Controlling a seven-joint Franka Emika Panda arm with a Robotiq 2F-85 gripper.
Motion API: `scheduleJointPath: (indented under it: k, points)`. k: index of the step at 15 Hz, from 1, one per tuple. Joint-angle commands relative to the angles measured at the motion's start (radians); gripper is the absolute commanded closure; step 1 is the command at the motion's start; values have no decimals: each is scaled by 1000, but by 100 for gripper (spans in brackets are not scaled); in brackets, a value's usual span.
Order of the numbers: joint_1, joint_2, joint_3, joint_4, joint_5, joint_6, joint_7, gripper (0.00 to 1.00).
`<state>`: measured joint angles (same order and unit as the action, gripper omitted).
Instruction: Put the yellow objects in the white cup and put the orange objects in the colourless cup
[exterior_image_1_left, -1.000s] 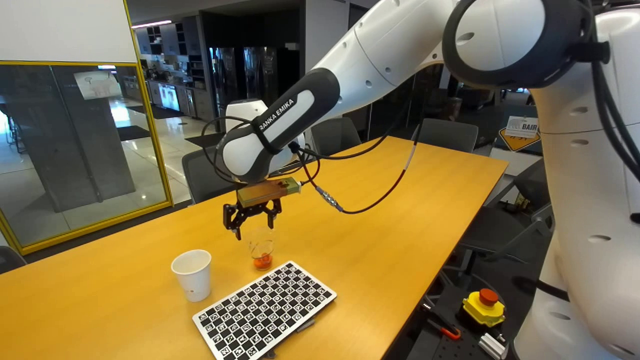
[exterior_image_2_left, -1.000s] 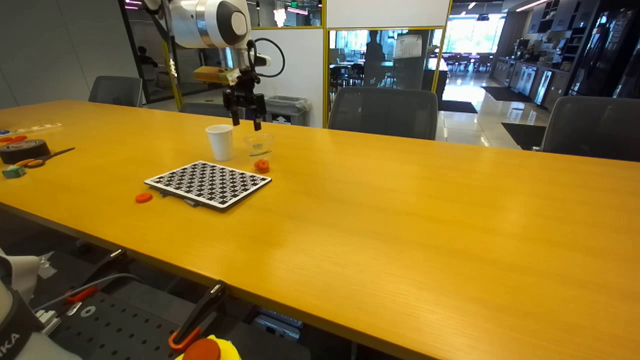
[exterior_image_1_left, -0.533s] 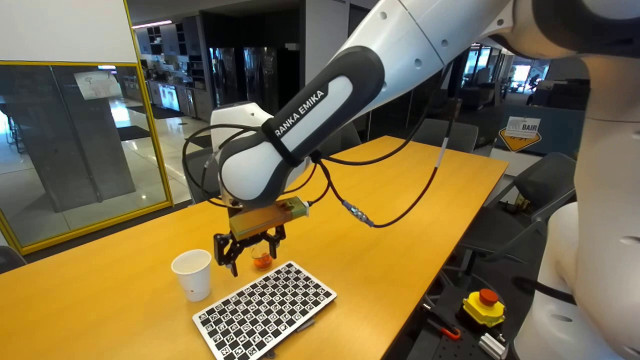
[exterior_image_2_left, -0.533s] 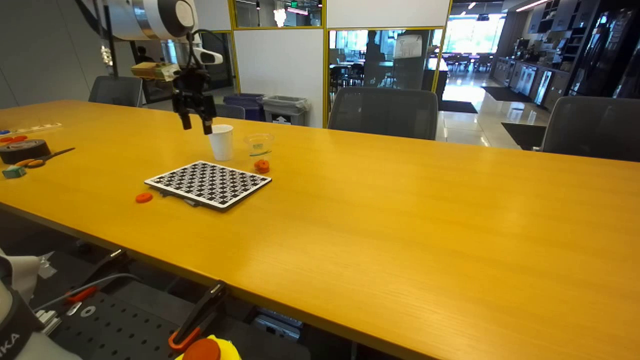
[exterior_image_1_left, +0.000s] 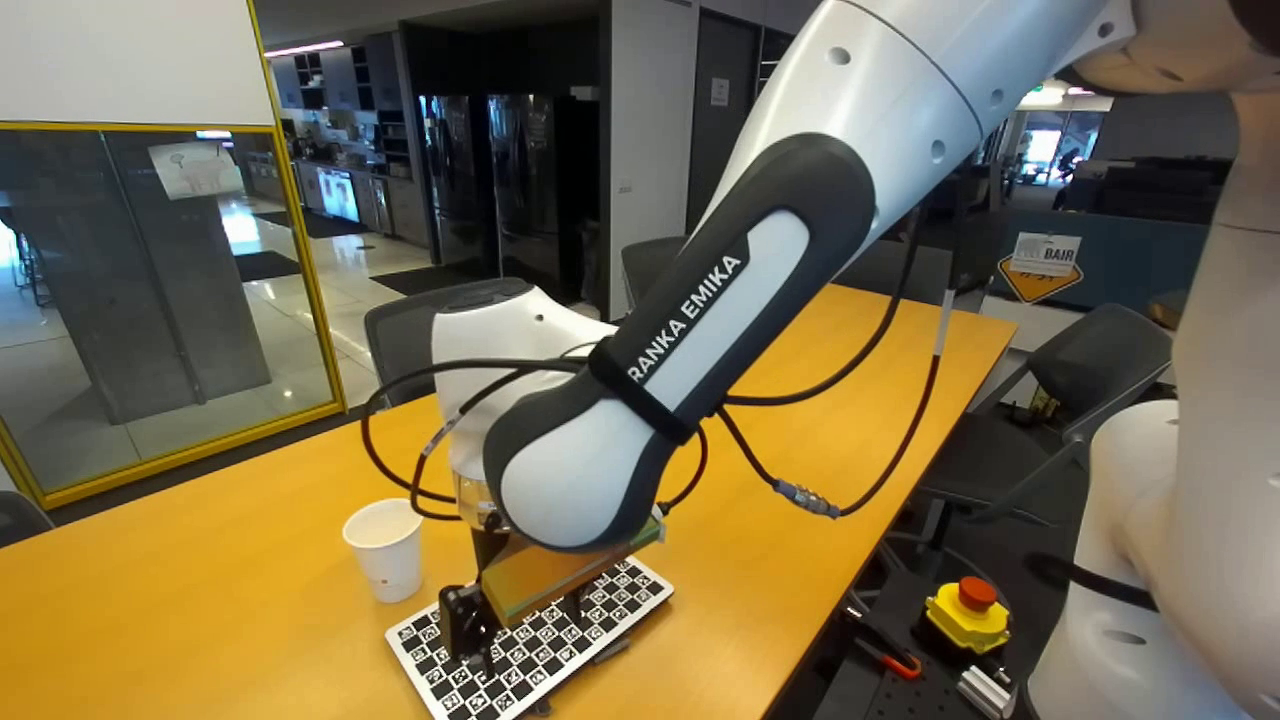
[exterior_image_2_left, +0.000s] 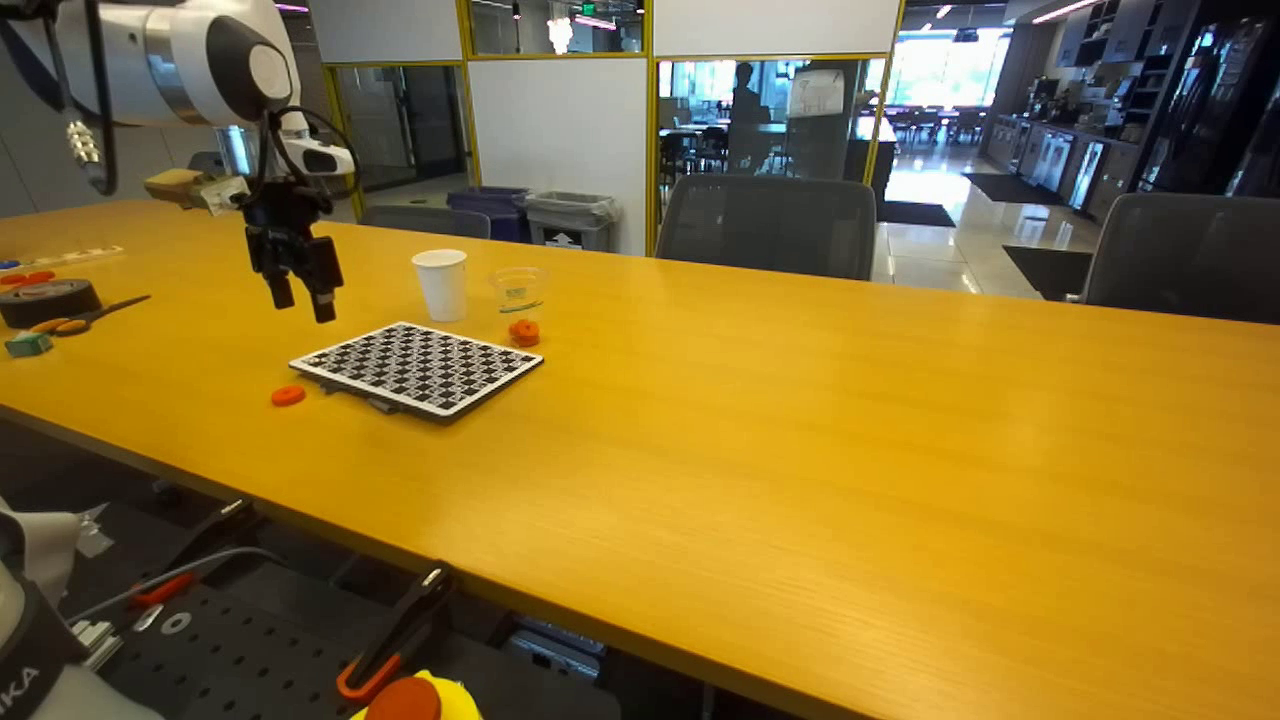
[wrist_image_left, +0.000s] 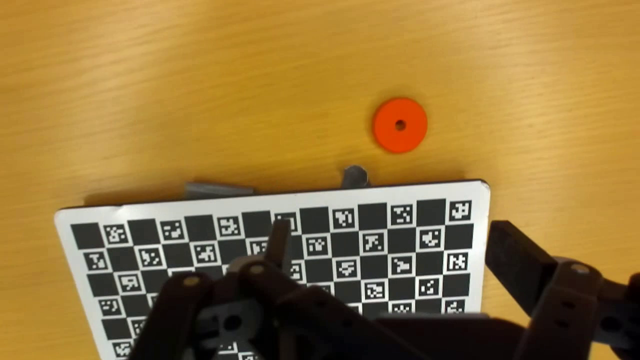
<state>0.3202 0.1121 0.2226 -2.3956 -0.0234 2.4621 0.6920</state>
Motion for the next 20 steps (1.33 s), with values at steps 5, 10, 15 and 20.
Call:
scheduleJointPath:
  k: [5, 10, 15, 20]
  points:
    - [-2, 43, 16, -96, 70, 160, -12, 0]
    - [11, 110, 14, -84, 76, 206, -11, 0]
    - [32, 162, 4, -88, 73, 305, 5, 0]
    - [54, 193, -5, -85, 70, 347, 5, 0]
